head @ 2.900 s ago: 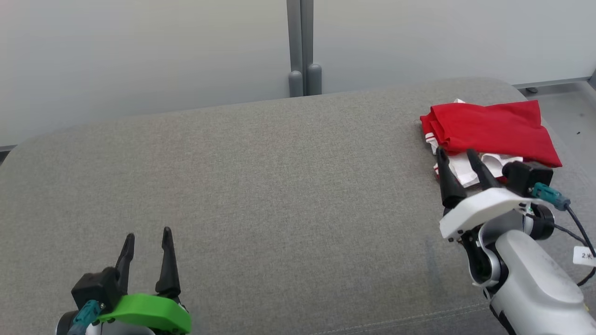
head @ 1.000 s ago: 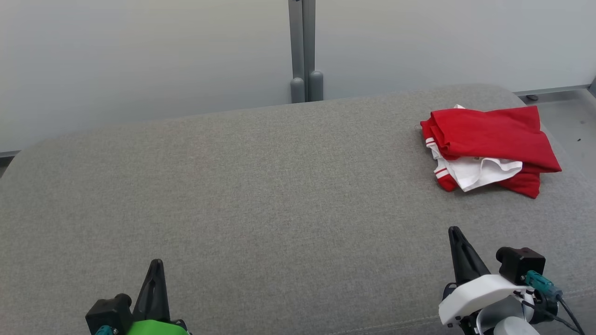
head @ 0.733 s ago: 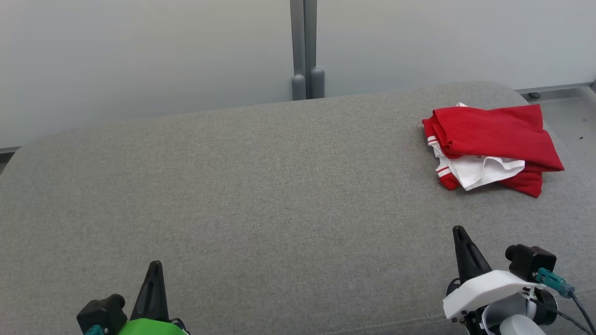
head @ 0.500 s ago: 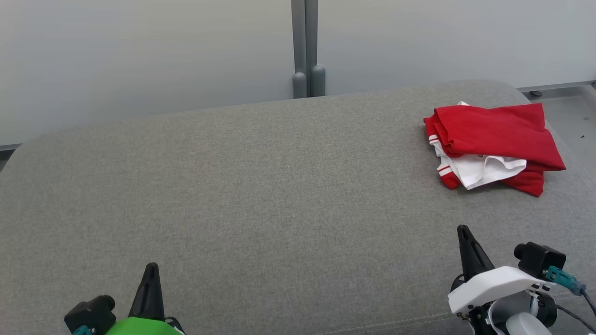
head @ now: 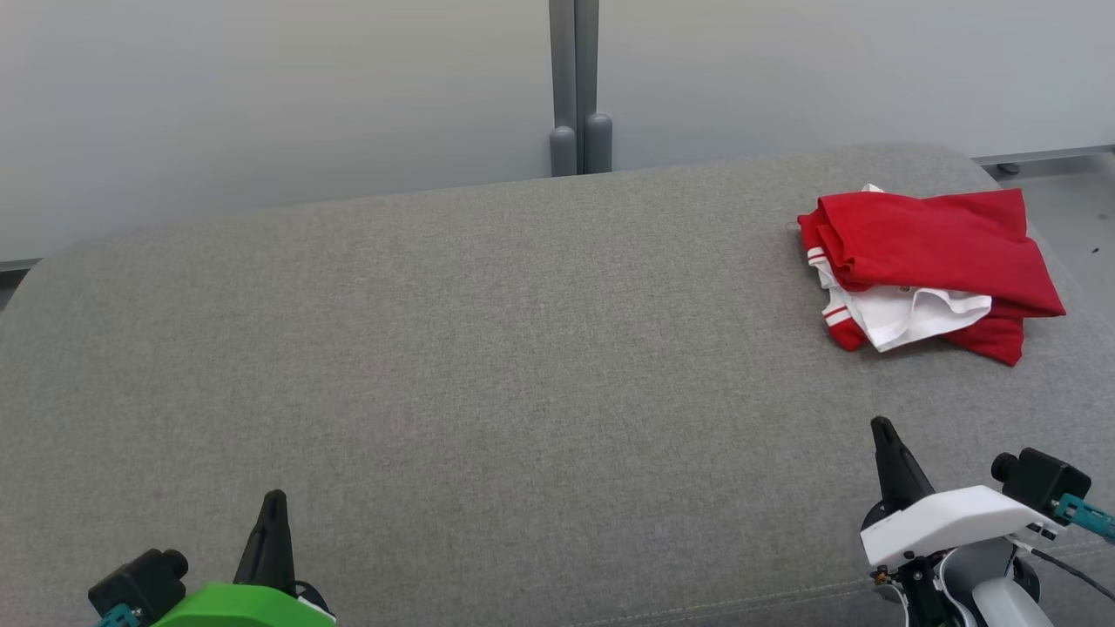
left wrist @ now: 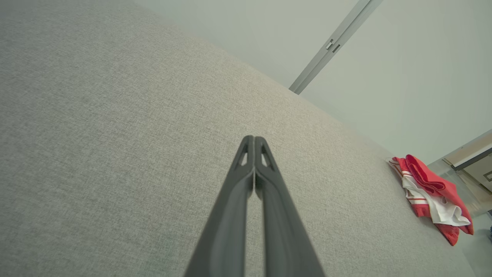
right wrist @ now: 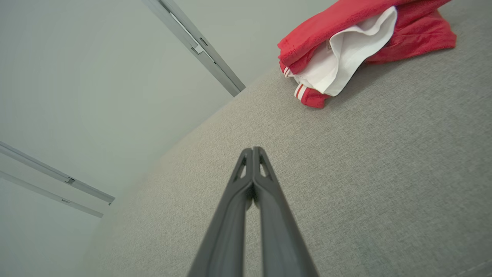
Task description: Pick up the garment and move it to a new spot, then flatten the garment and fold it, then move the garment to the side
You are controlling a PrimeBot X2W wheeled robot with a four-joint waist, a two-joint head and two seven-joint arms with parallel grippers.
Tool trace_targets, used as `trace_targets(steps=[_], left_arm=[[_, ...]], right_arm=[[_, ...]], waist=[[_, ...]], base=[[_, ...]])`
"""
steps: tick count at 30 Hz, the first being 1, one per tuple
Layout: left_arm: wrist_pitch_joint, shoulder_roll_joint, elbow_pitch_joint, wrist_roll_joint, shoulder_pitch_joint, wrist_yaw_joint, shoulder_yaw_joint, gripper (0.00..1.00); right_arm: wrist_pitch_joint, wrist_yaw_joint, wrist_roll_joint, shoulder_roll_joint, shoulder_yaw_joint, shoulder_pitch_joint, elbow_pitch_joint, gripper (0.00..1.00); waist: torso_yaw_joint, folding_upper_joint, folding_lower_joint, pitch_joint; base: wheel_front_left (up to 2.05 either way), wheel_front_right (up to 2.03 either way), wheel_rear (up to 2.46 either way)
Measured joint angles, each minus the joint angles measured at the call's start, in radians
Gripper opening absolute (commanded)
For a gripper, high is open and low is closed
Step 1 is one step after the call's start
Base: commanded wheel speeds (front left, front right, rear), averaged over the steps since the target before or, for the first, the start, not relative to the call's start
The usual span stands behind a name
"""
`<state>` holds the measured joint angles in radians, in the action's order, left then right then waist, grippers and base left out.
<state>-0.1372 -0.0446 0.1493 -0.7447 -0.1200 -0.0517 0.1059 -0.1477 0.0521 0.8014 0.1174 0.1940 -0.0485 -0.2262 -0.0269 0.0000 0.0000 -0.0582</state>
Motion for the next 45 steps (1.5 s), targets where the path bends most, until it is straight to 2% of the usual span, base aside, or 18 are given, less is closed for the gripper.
trace_targets(steps=[45], left_arm=[[0.138, -0.003, 0.073, -0.554, 0.099, 0.102, -0.094, 0.0]], right_arm=[[0.146, -0.105, 0.51, -0.038, -0.187, 0.062, -0.029, 0.0]], waist=[[0.017, 0.0, 0.0, 0.038]], base=[[0.0, 0.0, 0.0]])
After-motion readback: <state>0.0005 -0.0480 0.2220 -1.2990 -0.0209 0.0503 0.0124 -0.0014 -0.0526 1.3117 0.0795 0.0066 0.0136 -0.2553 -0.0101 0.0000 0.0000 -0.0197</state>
